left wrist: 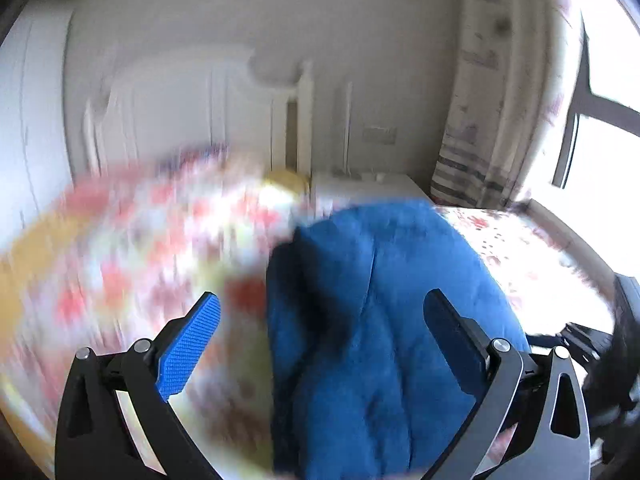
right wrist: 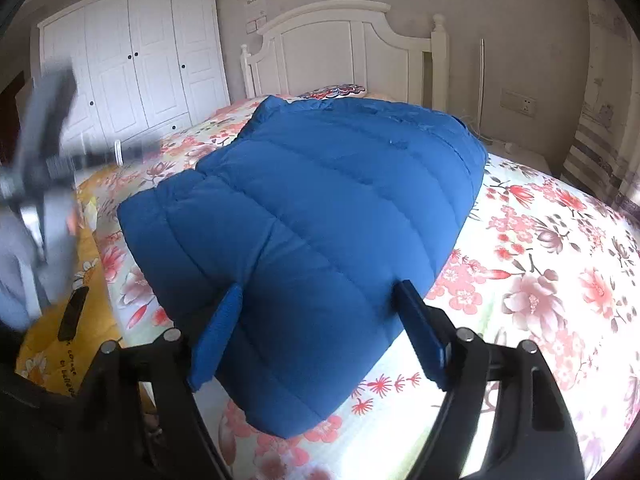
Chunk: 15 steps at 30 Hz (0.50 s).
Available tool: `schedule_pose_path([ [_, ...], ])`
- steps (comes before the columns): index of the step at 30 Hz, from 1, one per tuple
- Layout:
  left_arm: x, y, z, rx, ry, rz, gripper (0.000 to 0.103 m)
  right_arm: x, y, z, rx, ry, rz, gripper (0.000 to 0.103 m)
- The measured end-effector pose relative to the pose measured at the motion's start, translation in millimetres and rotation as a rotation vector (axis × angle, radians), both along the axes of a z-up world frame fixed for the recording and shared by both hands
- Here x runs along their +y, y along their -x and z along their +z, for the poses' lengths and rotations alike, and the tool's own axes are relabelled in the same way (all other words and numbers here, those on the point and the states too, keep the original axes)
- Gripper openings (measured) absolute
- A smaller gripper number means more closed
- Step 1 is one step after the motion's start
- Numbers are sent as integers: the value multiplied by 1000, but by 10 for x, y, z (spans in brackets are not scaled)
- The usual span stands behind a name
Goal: Fold large clothes
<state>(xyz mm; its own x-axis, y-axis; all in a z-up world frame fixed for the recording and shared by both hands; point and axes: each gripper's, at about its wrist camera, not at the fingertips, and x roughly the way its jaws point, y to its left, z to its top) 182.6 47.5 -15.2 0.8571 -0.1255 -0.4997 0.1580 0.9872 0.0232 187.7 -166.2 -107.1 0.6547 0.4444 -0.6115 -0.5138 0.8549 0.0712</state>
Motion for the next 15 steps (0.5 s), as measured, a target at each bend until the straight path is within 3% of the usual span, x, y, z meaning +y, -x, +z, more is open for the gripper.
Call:
schedule_pose_path([
  [3,-344,-447,49,58,-108,-19,98,6,14,8,1,9,-1,79],
  [6,-463,-900,-412,253,-178,44,99,38,40,-1,-3,17,-14,80],
  [8,-410,-931,-618,277,-139,39,99,48,53,-4,-2,20,-22,81],
  [12,-236,-777,-566,270,-88,72,99,54,58,-12,13,18,-26,83],
  [15,-53,-475,-398,253,-12,59,98,-99,-33,47,112,-107,-32,85],
])
